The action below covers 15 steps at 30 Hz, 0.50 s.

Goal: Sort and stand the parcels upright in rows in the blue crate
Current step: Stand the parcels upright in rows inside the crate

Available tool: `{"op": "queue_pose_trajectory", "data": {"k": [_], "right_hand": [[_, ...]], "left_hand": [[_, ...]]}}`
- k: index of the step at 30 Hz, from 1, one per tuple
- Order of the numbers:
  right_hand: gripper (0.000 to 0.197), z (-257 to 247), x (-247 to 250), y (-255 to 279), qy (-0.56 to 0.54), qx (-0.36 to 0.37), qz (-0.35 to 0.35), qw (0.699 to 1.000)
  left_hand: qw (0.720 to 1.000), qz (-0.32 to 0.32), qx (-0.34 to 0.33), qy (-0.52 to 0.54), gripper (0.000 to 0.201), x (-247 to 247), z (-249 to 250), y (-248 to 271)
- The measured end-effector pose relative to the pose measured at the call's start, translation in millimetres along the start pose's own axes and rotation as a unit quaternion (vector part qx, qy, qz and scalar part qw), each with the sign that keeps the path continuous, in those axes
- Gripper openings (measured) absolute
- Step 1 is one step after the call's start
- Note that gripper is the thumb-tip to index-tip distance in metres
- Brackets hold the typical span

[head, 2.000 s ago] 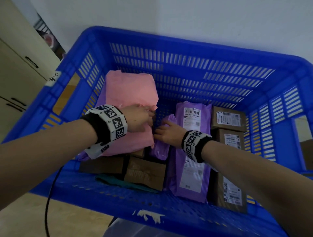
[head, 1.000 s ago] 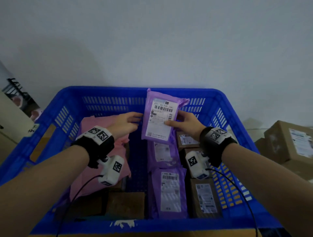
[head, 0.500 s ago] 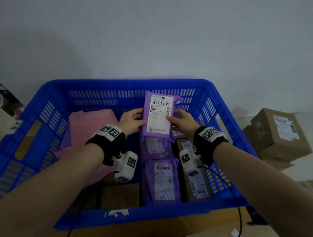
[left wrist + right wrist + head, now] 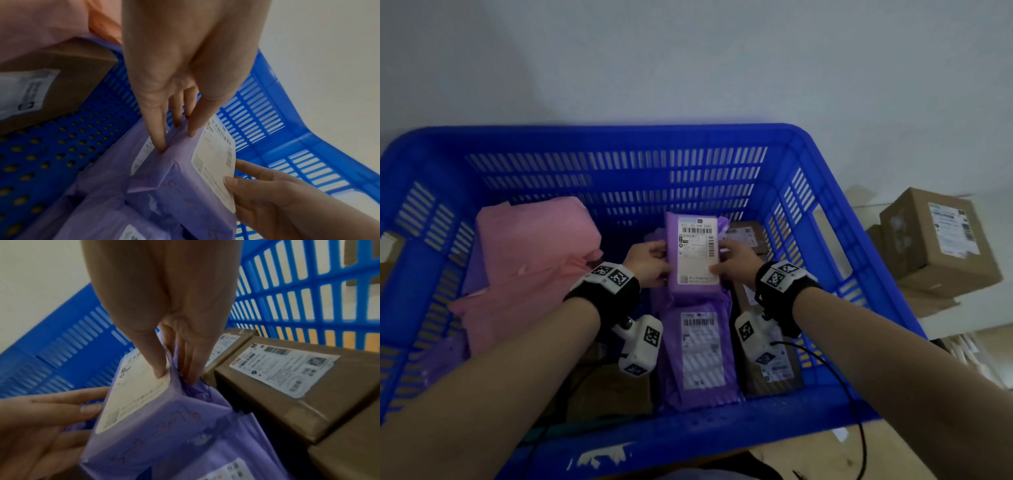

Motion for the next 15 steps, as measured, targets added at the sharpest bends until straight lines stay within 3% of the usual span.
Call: {"op": "queue_pose_trajectory", "data": {"k": [7, 15], "right_hand": [[0.049, 20, -4, -15, 0.062, -0.037, 0.016, 0.997], [0.059, 19, -3, -21, 0.137, -0.051, 0.013, 0.989]], "left_hand": [[0.999, -0.017, 0.04, 0.013, 0.051, -13, -20, -9], [0.997, -0.032, 0.056, -0.04, 0.05, -15, -24, -15]]}}
Point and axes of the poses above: each hand's wrist, its own y-axis away from the middle knuckle, its own x-axis out of the back of the hand, z = x × y, the point moved 3 cm from there along -y, towards the middle knuckle, and after that the axes turned 6 degrees about -z, right-handed, at the moved point
